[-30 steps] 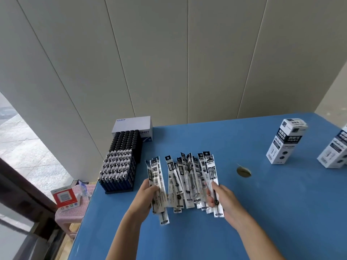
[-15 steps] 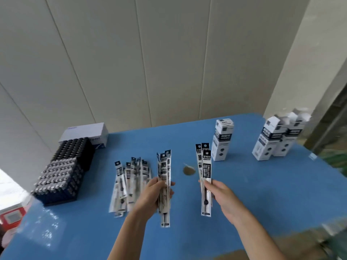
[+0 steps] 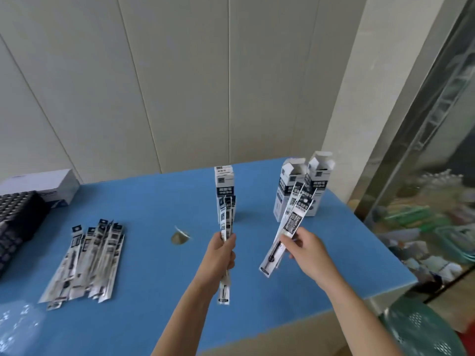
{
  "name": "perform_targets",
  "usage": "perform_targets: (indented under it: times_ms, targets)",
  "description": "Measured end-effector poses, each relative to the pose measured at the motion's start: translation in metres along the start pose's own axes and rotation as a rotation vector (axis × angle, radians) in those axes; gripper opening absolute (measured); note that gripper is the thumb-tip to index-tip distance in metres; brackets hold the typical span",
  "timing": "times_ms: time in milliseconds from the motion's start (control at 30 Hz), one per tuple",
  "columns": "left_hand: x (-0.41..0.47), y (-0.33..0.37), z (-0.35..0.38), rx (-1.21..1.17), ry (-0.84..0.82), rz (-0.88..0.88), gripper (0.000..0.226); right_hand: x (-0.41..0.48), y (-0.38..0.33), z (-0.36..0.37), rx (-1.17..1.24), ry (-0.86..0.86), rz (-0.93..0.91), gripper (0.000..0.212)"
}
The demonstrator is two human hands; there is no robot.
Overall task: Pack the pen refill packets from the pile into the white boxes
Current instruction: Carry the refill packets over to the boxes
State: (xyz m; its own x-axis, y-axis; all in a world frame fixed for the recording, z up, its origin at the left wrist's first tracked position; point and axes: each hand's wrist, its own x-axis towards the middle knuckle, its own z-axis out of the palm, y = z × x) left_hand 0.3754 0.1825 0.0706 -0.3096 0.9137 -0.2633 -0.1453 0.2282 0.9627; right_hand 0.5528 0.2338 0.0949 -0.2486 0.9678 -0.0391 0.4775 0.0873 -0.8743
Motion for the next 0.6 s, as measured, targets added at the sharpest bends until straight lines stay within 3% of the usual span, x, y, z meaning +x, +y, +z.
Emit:
perform_targets:
  times_ms: [300, 500, 600]
  targets:
    - [0.054, 0.046, 0.065, 0.142, 0.038, 0.217, 0.013, 0.060, -0.023, -0.076, -0.079, 0.253, -0.245, 0.021]
    - [0.105, 0.084, 0.108, 0.303, 0.097, 0.401, 0.026, 0.111, -0.042, -0.104, -0.103, 0.424, -0.344, 0.022]
    - [0.124, 0.090, 0.123, 0.326, 0.087, 0.402, 0.029, 0.131, -0.047, -0.109, -0.125, 0.447, -0.368, 0.018]
